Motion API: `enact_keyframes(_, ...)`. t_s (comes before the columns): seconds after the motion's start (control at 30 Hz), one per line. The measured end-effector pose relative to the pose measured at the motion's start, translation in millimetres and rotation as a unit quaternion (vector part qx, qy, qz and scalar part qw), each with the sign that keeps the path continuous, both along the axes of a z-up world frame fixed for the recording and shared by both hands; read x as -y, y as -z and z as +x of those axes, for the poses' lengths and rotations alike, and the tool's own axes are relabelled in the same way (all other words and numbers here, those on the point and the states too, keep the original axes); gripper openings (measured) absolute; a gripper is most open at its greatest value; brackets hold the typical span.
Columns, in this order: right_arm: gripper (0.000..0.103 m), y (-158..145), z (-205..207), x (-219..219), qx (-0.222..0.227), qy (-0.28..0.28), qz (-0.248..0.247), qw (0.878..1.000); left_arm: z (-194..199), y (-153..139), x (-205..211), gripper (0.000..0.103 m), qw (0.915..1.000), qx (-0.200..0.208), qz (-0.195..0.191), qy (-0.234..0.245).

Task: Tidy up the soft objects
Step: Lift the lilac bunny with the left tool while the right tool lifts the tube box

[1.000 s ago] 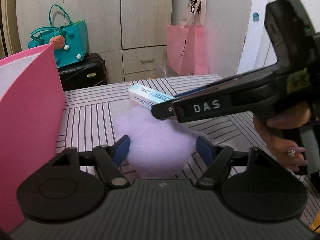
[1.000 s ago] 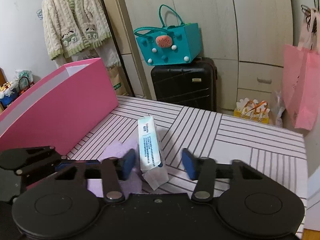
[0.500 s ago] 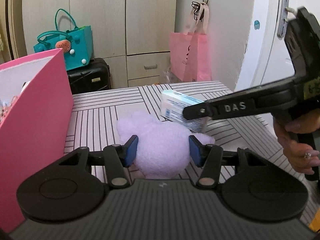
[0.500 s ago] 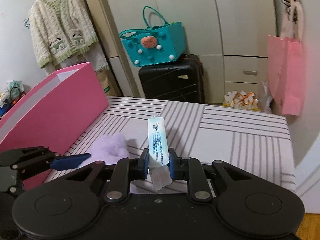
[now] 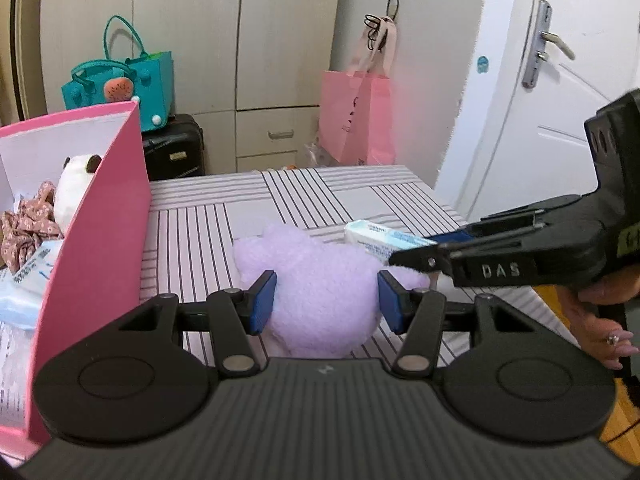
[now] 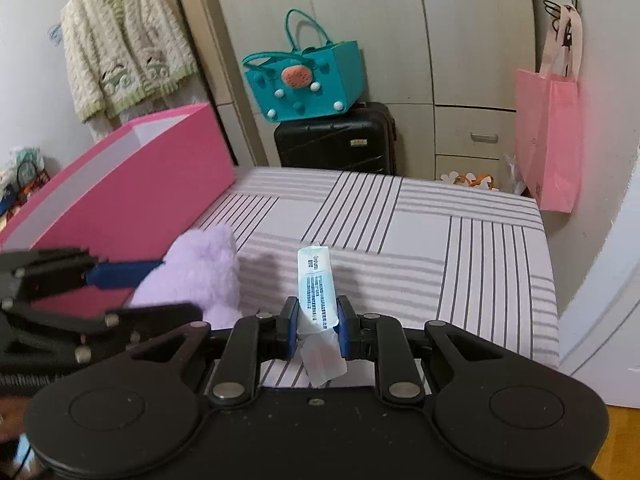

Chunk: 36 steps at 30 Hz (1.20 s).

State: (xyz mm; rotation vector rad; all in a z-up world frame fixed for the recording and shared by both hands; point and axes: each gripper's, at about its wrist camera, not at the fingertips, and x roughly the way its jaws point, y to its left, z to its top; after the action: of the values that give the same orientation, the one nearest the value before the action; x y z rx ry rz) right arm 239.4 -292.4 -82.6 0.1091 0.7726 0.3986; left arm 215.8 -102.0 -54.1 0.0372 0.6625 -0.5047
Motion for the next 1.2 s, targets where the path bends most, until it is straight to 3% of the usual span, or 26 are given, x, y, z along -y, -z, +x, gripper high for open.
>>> enact_keyframes(0.4,0.027,5,-8,-7,-0.036,-0.029,-0.033,0.998,-4,29,-2,0.056,0.9994,-0.029,-0.002,0.018)
enact_keyframes(0.47,0.032,6,-3,-8,-0.040,-0.028,-0.033,0.998,-6,30,-3,0.057,0.9994,-0.027,0.000,0.022)
enact_keyframes(0.87,0.035,20,17,-2,-0.069,-0.027,0.002,0.997,-6,37,9,0.071,0.9994,-0.021,0.019,0.023)
enact_keyframes(0.93,0.034,20,19,-1,-0.070,-0.025,0.009,0.997,-4,39,11,0.069,0.9995,-0.022,0.019,0.014)
enact_keyframes(0.97,0.030,20,19,-1,-0.069,-0.024,0.013,0.997,-3,39,12,0.059,0.9995,-0.020,0.023,0.010)
enact_keyframes(1.03,0.025,20,17,-2,-0.067,-0.026,0.013,0.997,-4,39,13,0.055,0.9994,-0.009,0.032,0.008)
enact_keyframes(1.2,0.023,17,9,-4,-0.062,-0.029,0.013,0.998,-9,33,11,0.052,0.9994,-0.001,0.030,0.020)
